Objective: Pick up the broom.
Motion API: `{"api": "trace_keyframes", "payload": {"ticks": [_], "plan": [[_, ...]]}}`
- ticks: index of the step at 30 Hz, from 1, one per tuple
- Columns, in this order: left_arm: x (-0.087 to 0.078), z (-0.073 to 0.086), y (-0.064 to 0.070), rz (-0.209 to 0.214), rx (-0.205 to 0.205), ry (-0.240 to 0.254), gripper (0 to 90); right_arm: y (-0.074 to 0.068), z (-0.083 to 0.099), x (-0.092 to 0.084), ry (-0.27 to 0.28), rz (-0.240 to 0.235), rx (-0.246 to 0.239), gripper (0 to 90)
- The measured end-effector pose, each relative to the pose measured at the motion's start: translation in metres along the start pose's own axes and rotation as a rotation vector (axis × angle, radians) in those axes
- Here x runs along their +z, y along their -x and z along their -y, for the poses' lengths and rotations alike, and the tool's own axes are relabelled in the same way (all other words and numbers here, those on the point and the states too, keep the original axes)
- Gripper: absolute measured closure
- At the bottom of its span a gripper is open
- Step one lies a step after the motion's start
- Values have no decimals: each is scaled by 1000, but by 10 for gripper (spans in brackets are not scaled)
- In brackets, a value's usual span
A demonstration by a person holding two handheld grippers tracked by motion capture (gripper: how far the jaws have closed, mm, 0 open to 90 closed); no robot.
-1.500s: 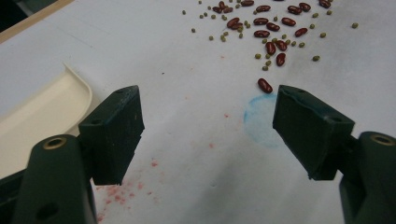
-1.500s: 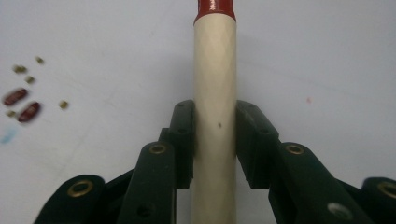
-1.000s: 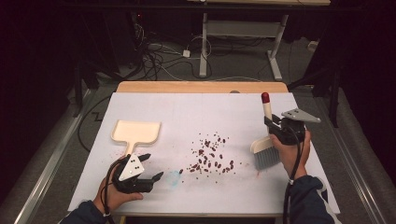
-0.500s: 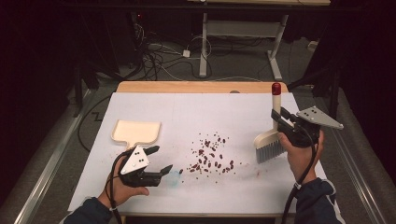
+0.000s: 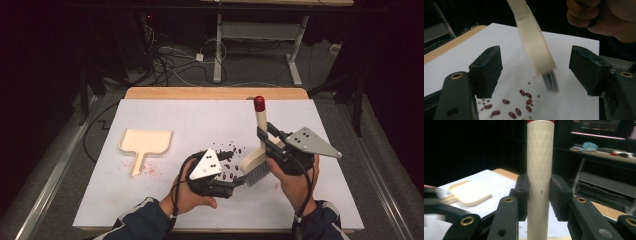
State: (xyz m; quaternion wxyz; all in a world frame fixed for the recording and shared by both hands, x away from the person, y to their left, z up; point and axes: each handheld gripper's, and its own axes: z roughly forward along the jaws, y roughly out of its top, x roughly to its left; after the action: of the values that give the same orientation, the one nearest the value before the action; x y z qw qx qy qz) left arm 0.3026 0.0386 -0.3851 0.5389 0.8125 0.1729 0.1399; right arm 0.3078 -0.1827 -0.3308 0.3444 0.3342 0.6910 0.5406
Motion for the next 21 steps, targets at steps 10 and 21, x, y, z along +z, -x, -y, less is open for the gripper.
{"api": "trace_keyframes", "payload": {"ticks": [10,21], "plan": [[18,13,-9,15,-78,19,481,-35,0,-4,15,-57,-61,705],[0,14,-23,48,-4,-46,655,-27,0,-7,-3,-174,-49,684]]}}
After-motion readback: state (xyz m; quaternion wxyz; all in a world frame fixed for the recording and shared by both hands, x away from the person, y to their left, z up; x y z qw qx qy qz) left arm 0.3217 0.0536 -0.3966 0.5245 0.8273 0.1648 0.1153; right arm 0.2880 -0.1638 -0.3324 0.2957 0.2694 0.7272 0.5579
